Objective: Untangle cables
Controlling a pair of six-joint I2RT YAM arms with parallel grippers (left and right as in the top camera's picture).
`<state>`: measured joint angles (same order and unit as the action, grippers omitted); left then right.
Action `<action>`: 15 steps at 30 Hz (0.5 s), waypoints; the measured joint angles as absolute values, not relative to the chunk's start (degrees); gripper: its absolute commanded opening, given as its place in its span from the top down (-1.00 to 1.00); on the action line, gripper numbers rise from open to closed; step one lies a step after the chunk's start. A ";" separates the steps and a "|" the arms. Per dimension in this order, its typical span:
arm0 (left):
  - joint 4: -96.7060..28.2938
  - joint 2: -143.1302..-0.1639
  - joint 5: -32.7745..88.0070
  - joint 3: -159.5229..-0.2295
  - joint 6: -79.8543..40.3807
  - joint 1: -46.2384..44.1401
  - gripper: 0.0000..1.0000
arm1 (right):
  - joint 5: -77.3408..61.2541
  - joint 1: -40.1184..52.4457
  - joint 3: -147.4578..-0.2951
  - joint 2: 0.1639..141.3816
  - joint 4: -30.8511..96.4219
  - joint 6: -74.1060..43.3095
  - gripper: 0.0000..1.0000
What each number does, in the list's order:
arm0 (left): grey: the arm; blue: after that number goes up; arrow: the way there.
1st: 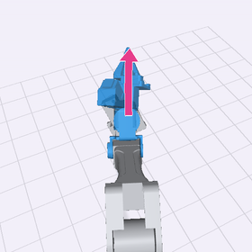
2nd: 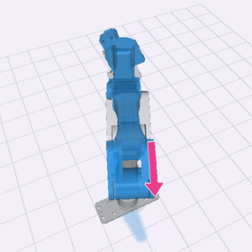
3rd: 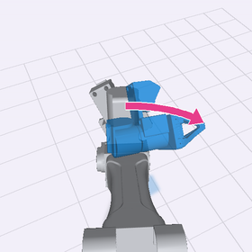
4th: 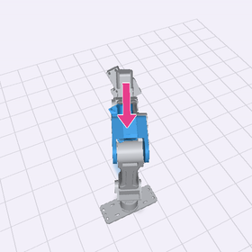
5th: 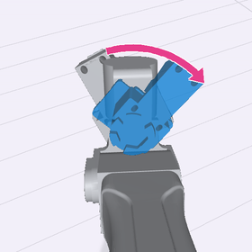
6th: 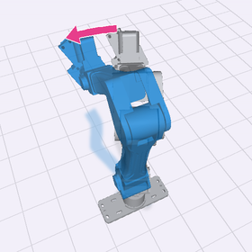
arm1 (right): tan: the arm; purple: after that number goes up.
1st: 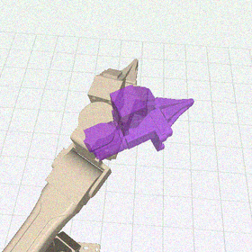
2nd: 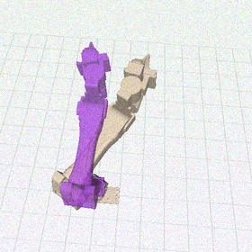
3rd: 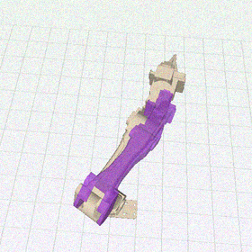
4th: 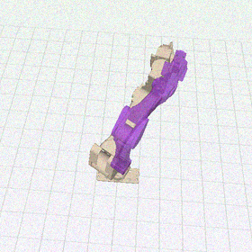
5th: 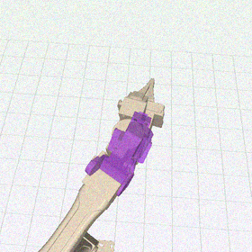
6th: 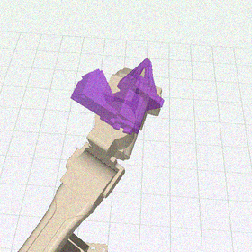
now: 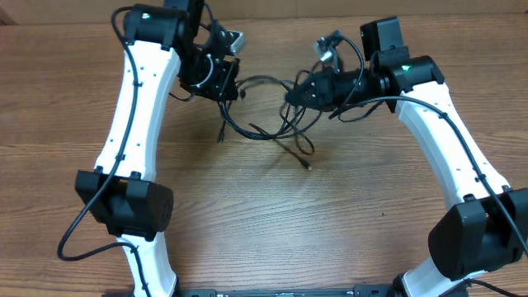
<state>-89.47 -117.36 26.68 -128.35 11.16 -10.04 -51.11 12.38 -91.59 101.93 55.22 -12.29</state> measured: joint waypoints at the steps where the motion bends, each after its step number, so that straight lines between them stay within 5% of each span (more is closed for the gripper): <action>1: -89.62 -117.05 26.94 -128.27 11.14 -9.98 0.91 | -47.29 12.36 -91.61 101.93 57.12 -13.08 0.92; 15: -91.33 -110.26 24.43 -127.96 7.57 -7.01 0.92 | -6.11 11.53 -92.66 100.05 74.11 -22.85 0.76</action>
